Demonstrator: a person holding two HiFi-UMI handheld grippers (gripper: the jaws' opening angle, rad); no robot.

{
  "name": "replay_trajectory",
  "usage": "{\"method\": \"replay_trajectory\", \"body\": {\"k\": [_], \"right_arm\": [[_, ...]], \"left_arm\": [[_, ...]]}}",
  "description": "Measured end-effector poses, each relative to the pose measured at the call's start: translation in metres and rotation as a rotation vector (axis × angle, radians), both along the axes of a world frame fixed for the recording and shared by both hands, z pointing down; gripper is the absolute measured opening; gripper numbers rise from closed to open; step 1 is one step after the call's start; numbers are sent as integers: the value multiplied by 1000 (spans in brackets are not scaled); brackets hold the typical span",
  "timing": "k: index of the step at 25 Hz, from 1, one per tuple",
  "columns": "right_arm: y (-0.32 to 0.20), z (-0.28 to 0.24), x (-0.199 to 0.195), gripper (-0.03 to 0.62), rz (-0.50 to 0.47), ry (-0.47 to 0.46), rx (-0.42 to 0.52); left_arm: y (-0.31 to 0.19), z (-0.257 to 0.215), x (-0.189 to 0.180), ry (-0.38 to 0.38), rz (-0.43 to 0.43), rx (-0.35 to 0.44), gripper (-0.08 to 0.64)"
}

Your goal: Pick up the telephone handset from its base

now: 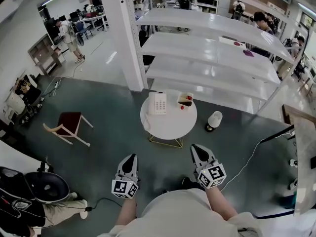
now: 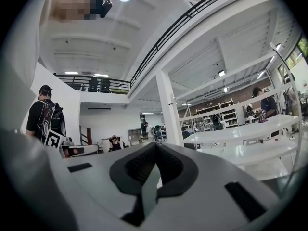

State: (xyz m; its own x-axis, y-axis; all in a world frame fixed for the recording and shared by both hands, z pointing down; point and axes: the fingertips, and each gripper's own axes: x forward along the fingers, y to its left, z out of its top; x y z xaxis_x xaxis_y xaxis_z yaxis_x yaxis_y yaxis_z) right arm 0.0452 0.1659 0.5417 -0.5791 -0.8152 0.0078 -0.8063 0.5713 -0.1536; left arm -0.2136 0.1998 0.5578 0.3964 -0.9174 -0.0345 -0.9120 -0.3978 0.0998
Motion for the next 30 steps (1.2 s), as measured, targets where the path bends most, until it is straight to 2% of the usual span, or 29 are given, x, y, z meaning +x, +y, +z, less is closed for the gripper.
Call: {"method": "replay_trajectory", "body": {"k": [9, 17, 24, 30], "right_arm": [[-46, 10, 8, 9, -2, -6, -19], [-142, 21, 16, 9, -59, 1, -37], [-236, 6, 22, 9, -140, 7, -24], [-293, -1, 33, 9, -171, -13, -14]], "left_arm": [[-45, 1, 12, -8, 25, -7, 28], [-133, 6, 22, -13, -11, -1, 28], [-221, -14, 40, -4, -67, 20, 28], [-276, -19, 52, 5, -110, 16, 28]]}}
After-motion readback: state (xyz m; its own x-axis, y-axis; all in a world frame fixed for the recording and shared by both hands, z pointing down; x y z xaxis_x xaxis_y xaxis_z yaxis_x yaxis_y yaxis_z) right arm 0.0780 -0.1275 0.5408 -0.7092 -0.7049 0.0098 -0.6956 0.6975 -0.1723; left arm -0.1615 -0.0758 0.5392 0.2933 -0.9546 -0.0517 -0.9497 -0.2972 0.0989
